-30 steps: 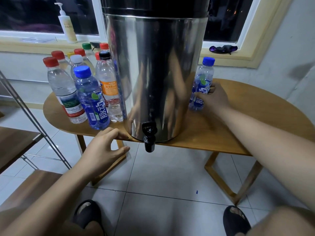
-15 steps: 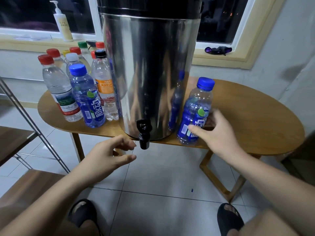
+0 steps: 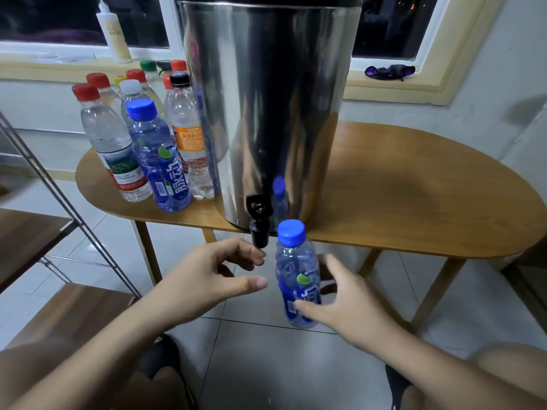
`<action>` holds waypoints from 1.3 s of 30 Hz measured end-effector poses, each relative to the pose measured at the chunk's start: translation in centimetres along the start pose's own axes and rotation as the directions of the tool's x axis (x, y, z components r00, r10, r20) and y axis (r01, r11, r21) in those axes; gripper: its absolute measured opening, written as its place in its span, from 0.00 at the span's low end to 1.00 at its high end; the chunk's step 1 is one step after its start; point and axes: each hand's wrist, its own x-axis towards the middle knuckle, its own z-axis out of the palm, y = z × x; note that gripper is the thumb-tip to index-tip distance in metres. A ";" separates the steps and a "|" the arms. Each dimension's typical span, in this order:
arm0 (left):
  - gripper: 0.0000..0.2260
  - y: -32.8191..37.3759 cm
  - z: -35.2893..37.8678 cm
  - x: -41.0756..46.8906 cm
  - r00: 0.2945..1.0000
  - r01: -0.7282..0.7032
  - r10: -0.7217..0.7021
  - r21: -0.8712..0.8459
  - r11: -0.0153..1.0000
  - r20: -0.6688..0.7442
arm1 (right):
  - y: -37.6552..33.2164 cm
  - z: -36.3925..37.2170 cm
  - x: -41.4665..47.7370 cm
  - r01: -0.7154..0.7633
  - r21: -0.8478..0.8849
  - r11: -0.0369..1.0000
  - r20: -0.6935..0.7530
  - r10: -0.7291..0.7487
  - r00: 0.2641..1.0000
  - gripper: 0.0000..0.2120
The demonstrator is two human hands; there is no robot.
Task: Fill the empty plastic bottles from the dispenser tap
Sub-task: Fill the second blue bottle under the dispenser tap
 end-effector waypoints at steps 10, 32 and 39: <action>0.19 0.5 0.4 -0.6 0.996 -0.071 0.061 0.195 0.978 0.058 | 0.9 1.5 -0.8 0.003 -0.198 0.980 0.323 0.062 0.944 0.29; 0.21 0.0 1.1 -0.6 0.985 -0.079 0.127 0.348 0.934 -0.118 | -1.1 1.4 -0.5 0.061 -0.073 0.995 0.257 -0.040 0.966 0.37; 0.28 -0.9 -0.2 -0.5 0.996 -0.087 0.075 0.258 0.962 0.055 | -0.4 1.6 -0.3 0.081 -0.112 0.990 0.200 -0.057 0.978 0.36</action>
